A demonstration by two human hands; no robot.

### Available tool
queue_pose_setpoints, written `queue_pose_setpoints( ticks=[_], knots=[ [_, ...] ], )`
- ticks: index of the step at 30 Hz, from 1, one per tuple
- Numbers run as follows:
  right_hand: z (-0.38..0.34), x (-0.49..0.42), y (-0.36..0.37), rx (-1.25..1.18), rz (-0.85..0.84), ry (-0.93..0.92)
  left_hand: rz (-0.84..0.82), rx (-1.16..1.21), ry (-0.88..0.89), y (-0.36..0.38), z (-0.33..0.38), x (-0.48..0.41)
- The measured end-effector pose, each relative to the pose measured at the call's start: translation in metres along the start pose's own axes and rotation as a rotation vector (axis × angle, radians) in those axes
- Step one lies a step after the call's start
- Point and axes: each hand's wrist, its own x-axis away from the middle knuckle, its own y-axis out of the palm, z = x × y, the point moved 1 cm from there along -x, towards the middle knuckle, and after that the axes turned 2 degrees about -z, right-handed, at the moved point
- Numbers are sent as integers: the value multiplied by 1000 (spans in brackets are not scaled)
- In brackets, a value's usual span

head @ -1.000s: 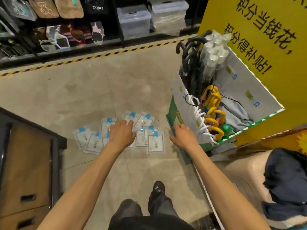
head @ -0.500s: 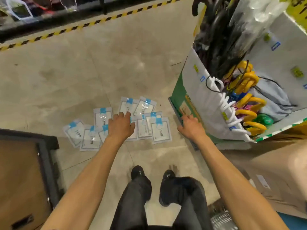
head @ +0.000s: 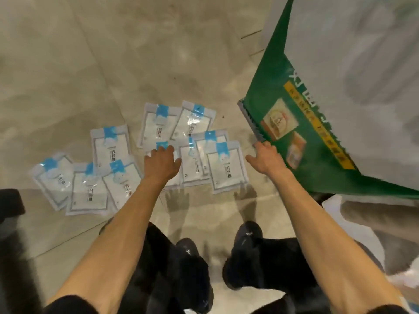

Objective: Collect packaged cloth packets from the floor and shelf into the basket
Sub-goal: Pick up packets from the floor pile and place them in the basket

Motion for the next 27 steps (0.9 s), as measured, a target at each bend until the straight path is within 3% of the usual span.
queue_pose_setpoints(
  ticks=[13,16,21,27],
  knots=[
    [50,-188,174,-87,-55,88,24,299,-213,179,-11,-188],
    [55,-208,200,-207,-7,128,28,367,-245,206,-12,-205],
    [59,-223,226,-411,117,218,170,545,-323,230,-5,-206],
    [59,-231,234,-517,162,285,166,637,-408,238,-3,-214]
  ],
)
